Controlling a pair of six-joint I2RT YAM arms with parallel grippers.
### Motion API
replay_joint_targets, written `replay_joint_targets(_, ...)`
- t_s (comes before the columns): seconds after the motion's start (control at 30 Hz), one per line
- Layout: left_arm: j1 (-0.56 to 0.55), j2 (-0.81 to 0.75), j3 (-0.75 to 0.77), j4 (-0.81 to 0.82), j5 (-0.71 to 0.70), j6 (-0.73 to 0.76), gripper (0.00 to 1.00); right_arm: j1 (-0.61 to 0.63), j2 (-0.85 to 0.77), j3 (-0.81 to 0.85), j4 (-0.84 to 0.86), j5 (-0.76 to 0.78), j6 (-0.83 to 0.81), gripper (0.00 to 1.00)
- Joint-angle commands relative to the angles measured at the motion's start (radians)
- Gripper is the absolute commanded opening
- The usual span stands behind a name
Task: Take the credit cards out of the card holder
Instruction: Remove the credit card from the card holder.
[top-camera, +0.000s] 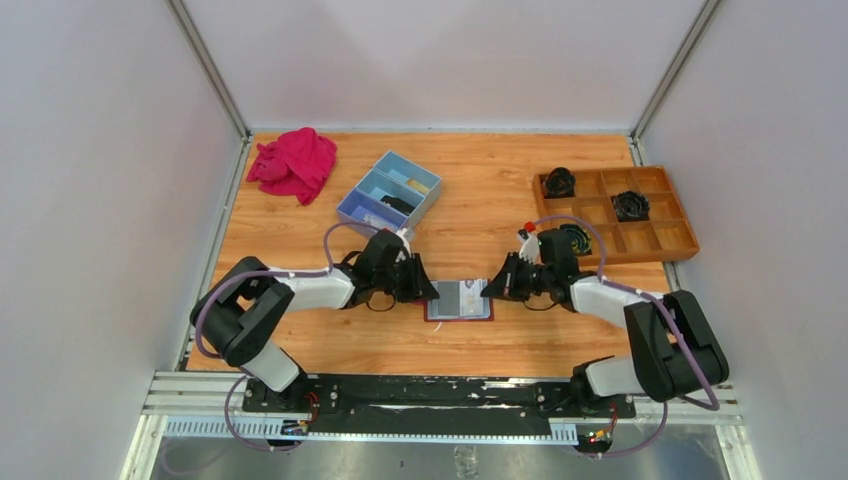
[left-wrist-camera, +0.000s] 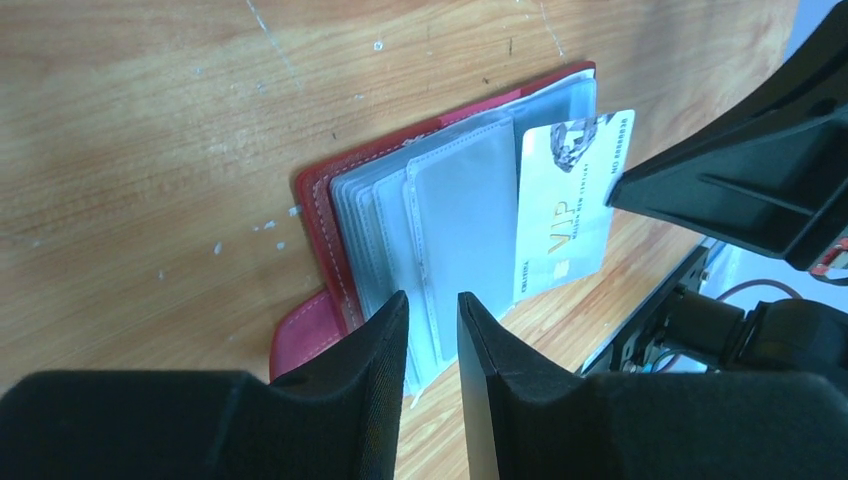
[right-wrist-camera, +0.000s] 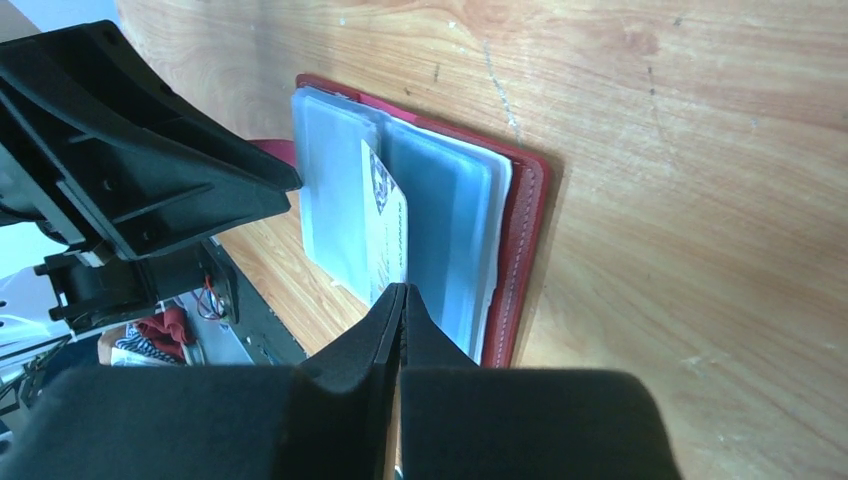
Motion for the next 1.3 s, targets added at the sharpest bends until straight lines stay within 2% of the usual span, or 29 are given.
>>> replay_joint_targets(0.0,0.000,-0.053,-0.019,-0.087,-0.005,0.028,0.32,-0.018,-0.067,0.000,-0.059,0.013,-0.012,0.00)
replay_joint_targets(0.2,0.000,-0.130,0.002,-0.085,0.019,0.025,0.34,-0.018,-0.135,0.013,-0.096,0.008,-0.014,0.00)
replay_joint_targets(0.5,0.000,-0.120,0.045,-0.084,0.100,0.026,0.37,-0.017,-0.174,0.014,-0.083,-0.029,0.002,0.00)
replay_joint_targets(0.73,0.000,-0.138,0.072,-0.085,0.181,0.029,0.50,-0.017,-0.219,-0.010,0.102,-0.167,0.101,0.00)
replay_joint_targets(1.13,0.001,-0.152,0.080,0.009,0.274,-0.064,0.51,0.006,-0.153,-0.021,0.385,-0.281,0.268,0.00)
replay_joint_targets(1.27,0.005,-0.161,0.084,0.027,0.276,-0.086,0.50,0.030,-0.122,-0.019,0.417,-0.286,0.280,0.00)
